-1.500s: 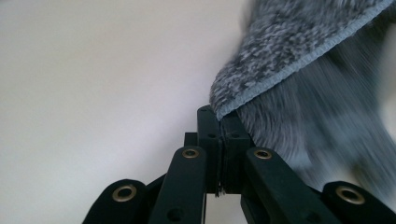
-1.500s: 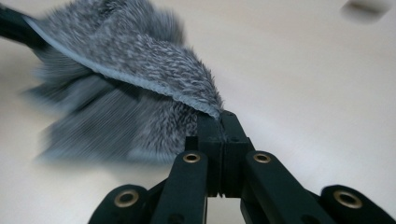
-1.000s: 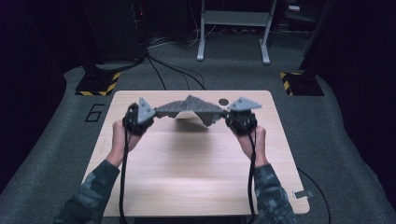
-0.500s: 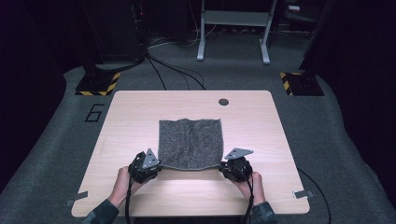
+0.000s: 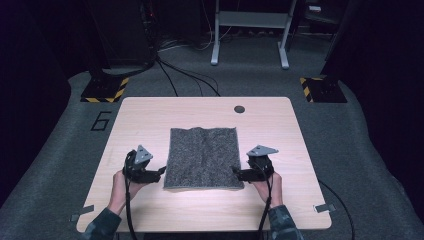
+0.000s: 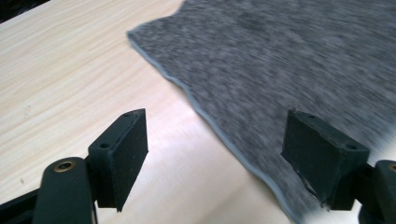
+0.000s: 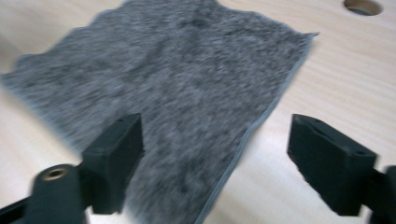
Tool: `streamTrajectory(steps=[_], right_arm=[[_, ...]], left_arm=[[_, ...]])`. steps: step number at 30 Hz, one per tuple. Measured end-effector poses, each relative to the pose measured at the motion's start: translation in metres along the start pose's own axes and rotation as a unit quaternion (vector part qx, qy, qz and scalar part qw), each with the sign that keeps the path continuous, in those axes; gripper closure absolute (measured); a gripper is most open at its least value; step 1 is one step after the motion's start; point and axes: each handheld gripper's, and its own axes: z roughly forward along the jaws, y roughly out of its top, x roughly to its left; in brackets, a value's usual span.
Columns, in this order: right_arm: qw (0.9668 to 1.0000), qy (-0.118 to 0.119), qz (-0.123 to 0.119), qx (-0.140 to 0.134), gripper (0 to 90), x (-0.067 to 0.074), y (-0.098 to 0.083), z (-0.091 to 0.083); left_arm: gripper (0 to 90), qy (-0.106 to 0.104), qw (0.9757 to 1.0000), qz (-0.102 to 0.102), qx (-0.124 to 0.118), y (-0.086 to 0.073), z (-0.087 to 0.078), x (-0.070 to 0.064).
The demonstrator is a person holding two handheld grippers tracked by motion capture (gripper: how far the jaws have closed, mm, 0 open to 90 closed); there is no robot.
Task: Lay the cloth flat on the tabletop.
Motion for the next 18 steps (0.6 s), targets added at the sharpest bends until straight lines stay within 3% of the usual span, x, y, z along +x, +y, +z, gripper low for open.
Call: streamTrajectory(steps=[3, 5, 7, 9, 11, 13, 14, 18], right_arm=[[0.9995, -0.028, 0.005, 0.009, 11.9, -0.001, 0.006, 0.014], [0.9979, -0.051, 0.020, 0.035, 10.4, -0.004, 0.010, 0.038], [0.9960, -0.067, 0.020, 0.054, 8.8, -0.007, 0.010, 0.051], [0.9940, -0.078, 0.024, 0.073, 8.3, -0.008, 0.008, 0.061], [0.9936, -0.084, 0.017, 0.074, 8.3, -0.010, 0.007, 0.066], [0.9910, -0.092, 0.024, 0.094, 8.3, -0.013, 0.003, 0.070], [0.9907, -0.096, 0.013, 0.095, 8.3, -0.015, 0.001, 0.071], [0.9880, -0.114, 0.012, 0.104, 8.5, -0.016, -0.002, 0.072]], left_arm=[[21.5, 0.006, 0.9998, 0.003, 0.017, 0.006, 0.015, -0.001], [20.4, 0.019, 0.9993, 0.010, 0.030, 0.012, 0.038, -0.003], [19.4, 0.017, 0.9990, 0.011, 0.040, 0.012, 0.045, -0.003], [19.0, 0.021, 0.9980, 0.008, 0.058, 0.011, 0.062, -0.003], [18.8, 0.020, 0.9975, 0.010, 0.067, 0.011, 0.066, -0.003], [18.9, 0.018, 0.9971, 0.008, 0.073, 0.008, 0.071, -0.004], [19.1, 0.023, 0.9961, 0.017, 0.084, 0.006, 0.073, -0.007], [20.1, 0.023, 0.9959, 0.021, 0.086, 0.005, 0.071, -0.009]])
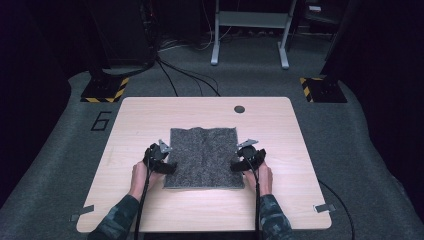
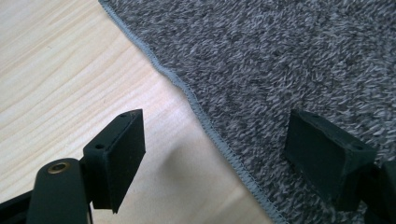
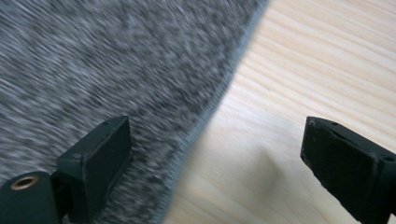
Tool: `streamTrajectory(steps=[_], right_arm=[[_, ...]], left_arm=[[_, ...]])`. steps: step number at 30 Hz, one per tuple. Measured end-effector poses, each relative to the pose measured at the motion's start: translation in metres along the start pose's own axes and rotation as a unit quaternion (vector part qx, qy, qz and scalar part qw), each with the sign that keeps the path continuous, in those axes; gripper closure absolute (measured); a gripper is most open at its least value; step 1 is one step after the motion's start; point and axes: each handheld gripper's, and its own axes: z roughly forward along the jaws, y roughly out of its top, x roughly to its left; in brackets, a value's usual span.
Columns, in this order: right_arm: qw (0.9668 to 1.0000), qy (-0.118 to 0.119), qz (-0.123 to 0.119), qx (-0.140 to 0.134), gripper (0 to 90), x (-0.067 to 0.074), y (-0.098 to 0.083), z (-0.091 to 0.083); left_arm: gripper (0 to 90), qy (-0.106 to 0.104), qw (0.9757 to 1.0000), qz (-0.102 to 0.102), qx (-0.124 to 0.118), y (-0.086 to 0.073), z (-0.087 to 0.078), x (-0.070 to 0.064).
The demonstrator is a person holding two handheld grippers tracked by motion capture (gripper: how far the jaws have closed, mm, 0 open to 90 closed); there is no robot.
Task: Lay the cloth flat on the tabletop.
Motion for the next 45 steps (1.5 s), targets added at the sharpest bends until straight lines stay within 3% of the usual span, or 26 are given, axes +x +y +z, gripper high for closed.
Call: streamTrajectory(steps=[3, 7, 16, 30, 38, 41, 45], right_arm=[[1.0000, -0.006, -0.002, -0.003, 8.5, -0.003, -0.004, -0.002], [0.9999, -0.012, -0.001, -0.003, 8.5, -0.003, -0.008, -0.006], [0.9996, 0.015, 0.023, -0.003, 8.4, -0.014, -0.023, -0.014], [0.9995, 0.018, 0.026, -0.006, 8.4, -0.012, -0.038, -0.026], [0.9994, 0.018, 0.028, -0.010, 8.3, -0.011, -0.043, -0.029], [0.9994, 0.018, 0.027, -0.009, 7.8, -0.011, -0.042, -0.029], [0.9967, 0.045, 0.048, -0.048, 7.1, -0.015, -0.042, -0.042]], left_arm=[[20.3, 0.010, 0.9999, 0.011, -0.003, -0.002, -0.002, -0.004], [20.2, 0.007, 0.9999, 0.008, -0.003, -0.004, -0.004, -0.004], [20.0, -0.011, 0.9999, 0.005, -0.009, -0.011, -0.010, -0.012], [19.9, -0.020, 0.9996, 0.013, -0.014, -0.018, -0.017, -0.021], [18.5, -0.026, 0.9996, 0.008, -0.012, -0.018, -0.017, -0.020], [12.6, -0.035, 0.9993, 0.000, -0.011, -0.018, -0.017, -0.018], [8.9, -0.040, 0.9985, -0.023, -0.029, -0.021, -0.023, -0.010]])
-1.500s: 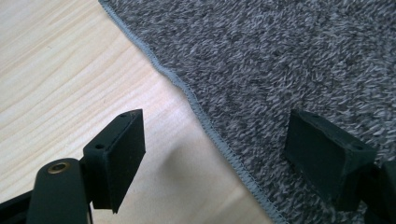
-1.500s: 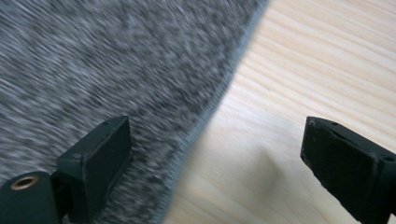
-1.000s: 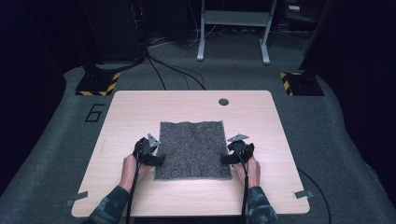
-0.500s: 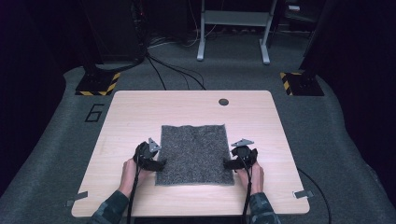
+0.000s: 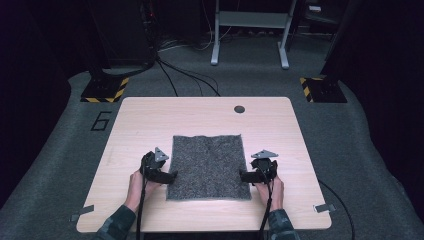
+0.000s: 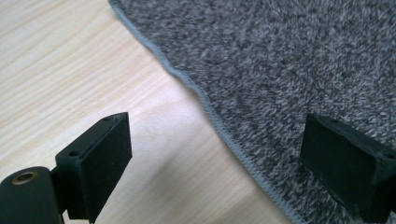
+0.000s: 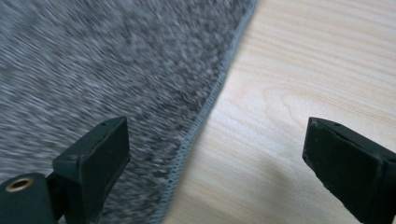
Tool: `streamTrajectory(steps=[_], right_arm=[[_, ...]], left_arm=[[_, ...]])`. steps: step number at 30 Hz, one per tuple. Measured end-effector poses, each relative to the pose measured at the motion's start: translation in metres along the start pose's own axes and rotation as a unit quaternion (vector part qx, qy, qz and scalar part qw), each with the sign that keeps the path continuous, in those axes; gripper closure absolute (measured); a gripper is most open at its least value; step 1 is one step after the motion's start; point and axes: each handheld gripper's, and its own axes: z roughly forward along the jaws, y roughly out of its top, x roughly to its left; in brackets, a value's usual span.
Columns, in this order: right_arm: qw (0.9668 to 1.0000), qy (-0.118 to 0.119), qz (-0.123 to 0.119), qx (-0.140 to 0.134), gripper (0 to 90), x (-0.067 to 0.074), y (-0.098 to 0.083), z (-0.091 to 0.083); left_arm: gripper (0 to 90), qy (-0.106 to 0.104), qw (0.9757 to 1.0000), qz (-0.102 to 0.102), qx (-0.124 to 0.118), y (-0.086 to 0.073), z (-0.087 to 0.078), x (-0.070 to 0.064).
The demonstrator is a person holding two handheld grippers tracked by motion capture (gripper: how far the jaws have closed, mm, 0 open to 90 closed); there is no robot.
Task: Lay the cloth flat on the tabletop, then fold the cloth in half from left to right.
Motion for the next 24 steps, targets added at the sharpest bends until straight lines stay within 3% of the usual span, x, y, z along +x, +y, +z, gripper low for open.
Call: streamTrajectory(steps=[2, 6, 13, 16, 17, 18, 24], right_arm=[[1.0000, 0.005, 0.000, 0.000, 7.1, 0.000, 0.001, -0.003], [0.9997, 0.016, -0.016, -0.012, 7.8, 0.010, 0.007, -0.011], [0.9975, 0.051, -0.046, -0.017, 8.4, 0.048, 0.015, -0.014], [0.9952, 0.070, -0.066, -0.021, 8.1, 0.066, 0.017, -0.014], [0.9948, 0.078, -0.063, -0.022, 8.1, 0.073, 0.017, -0.013], [0.9936, 0.086, -0.070, -0.022, 8.2, 0.078, 0.018, -0.012], [0.9840, 0.129, -0.122, -0.015, 9.1, 0.120, 0.022, -0.002]], left_arm=[[8.8, -0.012, 0.9999, -0.009, -0.002, 0.001, -0.003, 0.006], [8.6, -0.011, 0.9998, -0.016, -0.009, 0.011, -0.007, 0.018], [11.4, -0.031, 0.9987, -0.034, -0.020, 0.031, -0.002, 0.045], [11.7, -0.033, 0.9982, -0.044, -0.021, 0.037, 0.004, 0.057], [12.2, -0.033, 0.9982, -0.046, -0.019, 0.038, 0.006, 0.059], [13.1, -0.024, 0.9987, -0.045, -0.002, 0.040, 0.011, 0.063], [14.4, -0.022, 0.9989, -0.040, 0.011, 0.043, 0.030, 0.070]])
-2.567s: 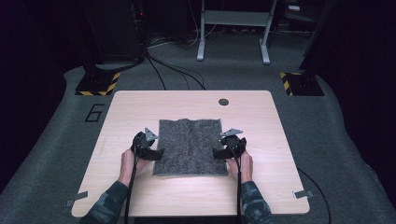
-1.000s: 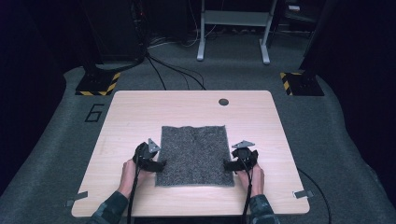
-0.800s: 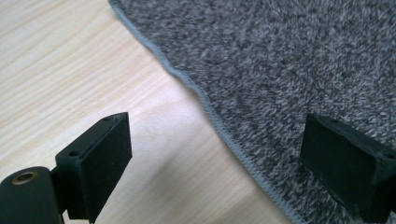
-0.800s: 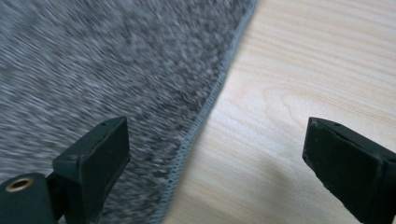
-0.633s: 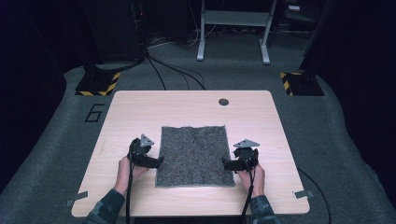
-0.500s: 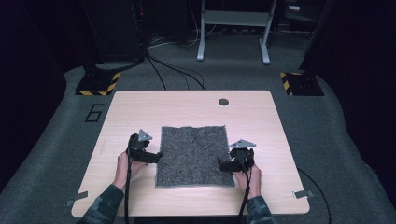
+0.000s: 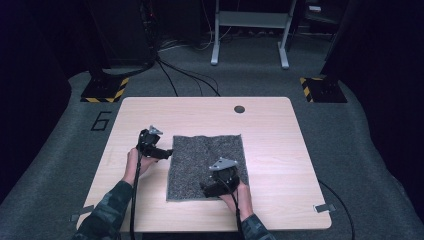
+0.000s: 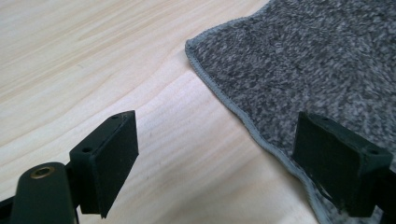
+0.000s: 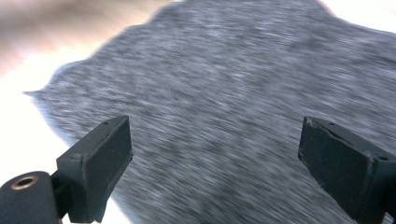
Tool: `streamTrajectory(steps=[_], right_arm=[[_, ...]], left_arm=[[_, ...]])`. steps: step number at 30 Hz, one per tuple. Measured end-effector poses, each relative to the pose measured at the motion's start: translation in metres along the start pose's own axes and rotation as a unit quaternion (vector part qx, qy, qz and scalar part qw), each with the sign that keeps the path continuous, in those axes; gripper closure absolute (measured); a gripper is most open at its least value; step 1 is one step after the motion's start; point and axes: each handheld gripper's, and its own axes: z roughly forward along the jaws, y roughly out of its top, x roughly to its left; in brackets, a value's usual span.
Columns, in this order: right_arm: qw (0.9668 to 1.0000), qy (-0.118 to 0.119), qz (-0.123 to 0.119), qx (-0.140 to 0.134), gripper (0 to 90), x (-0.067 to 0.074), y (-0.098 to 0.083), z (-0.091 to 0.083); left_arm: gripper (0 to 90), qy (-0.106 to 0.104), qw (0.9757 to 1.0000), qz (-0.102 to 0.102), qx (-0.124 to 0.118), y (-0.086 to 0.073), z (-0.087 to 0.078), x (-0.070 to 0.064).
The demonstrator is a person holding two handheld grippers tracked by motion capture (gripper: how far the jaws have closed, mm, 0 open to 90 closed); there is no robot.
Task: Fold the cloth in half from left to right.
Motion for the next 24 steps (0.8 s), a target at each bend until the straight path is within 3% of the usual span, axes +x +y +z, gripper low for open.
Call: streamTrajectory(steps=[3, 6, 9, 12, 18, 19, 20, 23, 24], right_arm=[[0.9998, 0.018, -0.007, 0.002, 8.9, 0.015, 0.005, 0.008], [0.9993, 0.035, -0.011, 0.009, 8.9, 0.028, 0.009, 0.019], [0.9989, 0.043, -0.016, 0.010, 9.2, 0.037, 0.011, 0.026], [0.9978, 0.058, -0.033, 0.004, 10.9, 0.059, 0.019, 0.037], [0.9955, 0.075, -0.057, 0.011, 14.1, 0.076, 0.027, 0.046], [0.9953, 0.078, -0.056, 0.011, 15.2, 0.080, 0.027, 0.047], [0.9941, 0.082, -0.067, 0.022, 24.1, 0.088, 0.029, 0.051], [0.9929, 0.080, -0.082, 0.030, 28.5, 0.095, 0.031, 0.056], [0.9932, 0.081, -0.076, 0.038, 31.3, 0.100, 0.032, 0.058]], left_arm=[[14.5, -0.009, 0.9999, -0.003, 0.003, 0.002, 0.009, 0.003], [14.8, -0.003, 0.9999, 0.006, 0.012, 0.005, 0.019, 0.003], [14.8, -0.012, 0.9999, -0.006, 0.010, 0.007, 0.024, 0.007], [15.4, -0.020, 0.9996, -0.020, 0.006, 0.014, 0.030, 0.014], [16.1, -0.030, 0.9989, -0.034, 0.007, 0.022, 0.038, 0.019], [16.2, -0.033, 0.9987, -0.039, 0.005, 0.023, 0.041, 0.020], [18.5, -0.037, 0.9983, -0.044, 0.007, 0.024, 0.042, 0.021], [23.0, -0.027, 0.9991, -0.031, 0.005, 0.027, 0.047, 0.022], [24.1, -0.023, 0.9993, -0.028, 0.006, 0.027, 0.049, 0.021]])
